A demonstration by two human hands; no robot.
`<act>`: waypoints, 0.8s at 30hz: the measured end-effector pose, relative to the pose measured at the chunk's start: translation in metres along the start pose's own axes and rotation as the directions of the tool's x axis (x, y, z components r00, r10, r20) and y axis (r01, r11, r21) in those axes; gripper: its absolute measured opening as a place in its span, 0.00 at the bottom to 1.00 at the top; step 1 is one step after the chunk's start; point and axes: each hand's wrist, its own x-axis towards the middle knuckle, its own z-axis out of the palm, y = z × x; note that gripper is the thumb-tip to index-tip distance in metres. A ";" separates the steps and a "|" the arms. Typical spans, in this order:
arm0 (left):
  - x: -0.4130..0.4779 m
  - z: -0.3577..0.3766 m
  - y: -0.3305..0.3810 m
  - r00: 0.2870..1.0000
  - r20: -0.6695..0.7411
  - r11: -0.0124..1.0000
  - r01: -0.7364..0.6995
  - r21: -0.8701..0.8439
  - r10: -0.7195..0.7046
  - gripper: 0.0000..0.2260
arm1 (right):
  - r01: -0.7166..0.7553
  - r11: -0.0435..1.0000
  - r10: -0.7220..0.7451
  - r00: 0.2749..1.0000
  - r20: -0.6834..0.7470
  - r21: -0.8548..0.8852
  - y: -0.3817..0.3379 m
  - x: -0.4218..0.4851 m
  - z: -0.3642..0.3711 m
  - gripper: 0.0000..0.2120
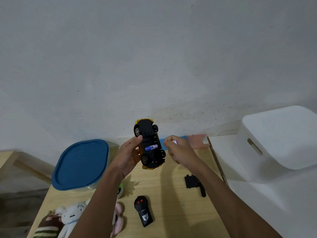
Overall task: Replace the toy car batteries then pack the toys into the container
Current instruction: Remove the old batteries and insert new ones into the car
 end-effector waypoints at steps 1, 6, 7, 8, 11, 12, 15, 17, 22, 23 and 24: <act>0.000 0.000 0.000 1.000 -0.009 1.000 -0.006 0.003 0.006 0.26 | 0.052 0.991 -0.053 0.999 -0.007 -0.126 0.001 -0.002 0.002 0.06; 0.003 0.000 -0.002 0.999 -0.029 0.999 -0.031 -0.011 0.030 0.20 | 0.141 0.932 -0.160 0.987 -0.030 -0.333 0.005 -0.005 0.013 0.07; 0.003 0.000 -0.002 0.999 -0.029 0.999 -0.037 -0.003 0.037 0.17 | 0.141 0.925 -0.167 0.985 -0.044 -0.354 0.007 -0.004 0.014 0.08; 0.003 0.000 -0.002 0.999 -0.025 0.999 -0.043 0.003 0.043 0.16 | 0.146 0.919 -0.177 0.983 -0.053 -0.367 0.008 -0.003 0.015 0.09; 0.003 0.001 -0.003 0.999 -0.012 0.999 -0.052 0.010 0.052 0.12 | 0.146 0.914 -0.180 0.982 -0.057 -0.378 0.010 -0.001 0.017 0.10; 0.003 0.000 -0.003 0.999 -0.010 0.998 -0.053 0.015 0.054 0.11 | 0.136 0.918 -0.168 0.984 -0.056 -0.374 0.010 0.000 0.018 0.10; 0.003 0.001 -0.006 0.998 -0.002 0.998 -0.059 0.038 0.059 0.09 | 0.089 0.930 -0.118 0.991 -0.059 -0.356 0.010 0.003 0.020 0.09; 0.003 0.002 -0.007 0.998 0.000 0.997 -0.063 0.048 0.063 0.12 | 0.071 0.933 -0.099 0.993 -0.064 -0.352 0.010 0.004 0.021 0.09; 0.005 0.003 -0.009 0.998 -0.008 0.995 -0.063 0.074 0.063 0.20 | 0.038 0.934 -0.078 0.992 -0.098 -0.356 0.011 0.005 0.022 0.10; 0.005 0.003 -0.009 0.998 -0.012 0.995 -0.061 0.078 0.062 0.21 | 0.030 0.932 -0.072 0.992 -0.104 -0.362 0.011 0.005 0.023 0.11; 0.005 0.004 -0.010 0.998 -0.016 0.995 -0.061 0.083 0.062 0.21 | 0.022 0.931 -0.067 0.992 -0.110 -0.365 0.011 0.005 0.023 0.11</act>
